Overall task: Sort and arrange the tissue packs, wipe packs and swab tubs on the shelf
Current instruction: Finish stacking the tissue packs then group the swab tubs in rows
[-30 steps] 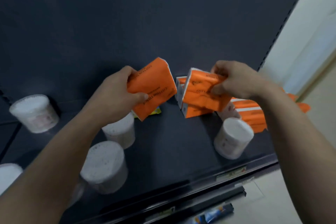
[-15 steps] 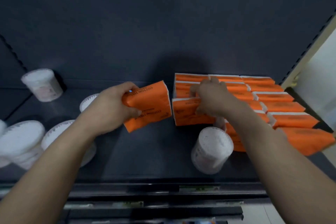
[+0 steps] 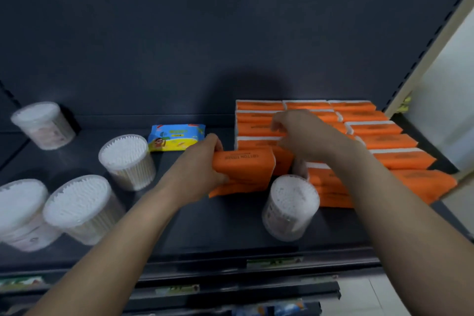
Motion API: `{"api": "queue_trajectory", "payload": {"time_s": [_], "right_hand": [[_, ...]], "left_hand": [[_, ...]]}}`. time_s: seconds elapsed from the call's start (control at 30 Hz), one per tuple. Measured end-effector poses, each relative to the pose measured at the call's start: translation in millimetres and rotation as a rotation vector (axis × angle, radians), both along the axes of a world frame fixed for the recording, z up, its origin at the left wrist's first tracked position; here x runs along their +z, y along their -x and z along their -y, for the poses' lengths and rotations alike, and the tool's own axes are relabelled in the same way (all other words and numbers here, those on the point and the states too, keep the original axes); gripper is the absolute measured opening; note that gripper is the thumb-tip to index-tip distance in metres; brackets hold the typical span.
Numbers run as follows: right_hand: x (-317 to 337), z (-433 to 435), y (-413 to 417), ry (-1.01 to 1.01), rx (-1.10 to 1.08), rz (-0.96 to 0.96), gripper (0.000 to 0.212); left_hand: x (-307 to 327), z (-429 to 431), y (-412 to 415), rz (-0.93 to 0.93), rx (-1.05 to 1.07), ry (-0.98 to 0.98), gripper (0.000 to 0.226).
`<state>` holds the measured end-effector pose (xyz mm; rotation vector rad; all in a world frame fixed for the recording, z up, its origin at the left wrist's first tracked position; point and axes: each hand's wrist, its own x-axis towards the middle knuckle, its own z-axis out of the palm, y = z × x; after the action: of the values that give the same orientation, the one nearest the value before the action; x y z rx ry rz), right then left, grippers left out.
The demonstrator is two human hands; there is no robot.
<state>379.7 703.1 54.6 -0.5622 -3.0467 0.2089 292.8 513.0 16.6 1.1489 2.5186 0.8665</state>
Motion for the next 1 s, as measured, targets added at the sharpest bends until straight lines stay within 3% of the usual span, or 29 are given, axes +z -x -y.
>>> {"api": "queue_trajectory", "payload": {"time_s": [0.13,0.47,0.7,1.0], "right_hand": [[7,-3,-14,-0.010,-0.074,-0.117,0.029],[13,-6,-35,0.077,-0.138,-0.147,0.025],[13,-4,-27,0.075,-0.027,-0.186,0.024],[8,17,8,0.104,0.201,-0.166,0.025]], "left_hand": [[-9,-21,-1,-0.036,-0.055,-0.027,0.045],[-18,-46,-15,0.019,-0.016,-0.142,0.059],[-19,-33,-12,0.119,-0.056,-0.139,0.057],[2,15,-13,-0.154,0.151,-0.141,0.027]]}}
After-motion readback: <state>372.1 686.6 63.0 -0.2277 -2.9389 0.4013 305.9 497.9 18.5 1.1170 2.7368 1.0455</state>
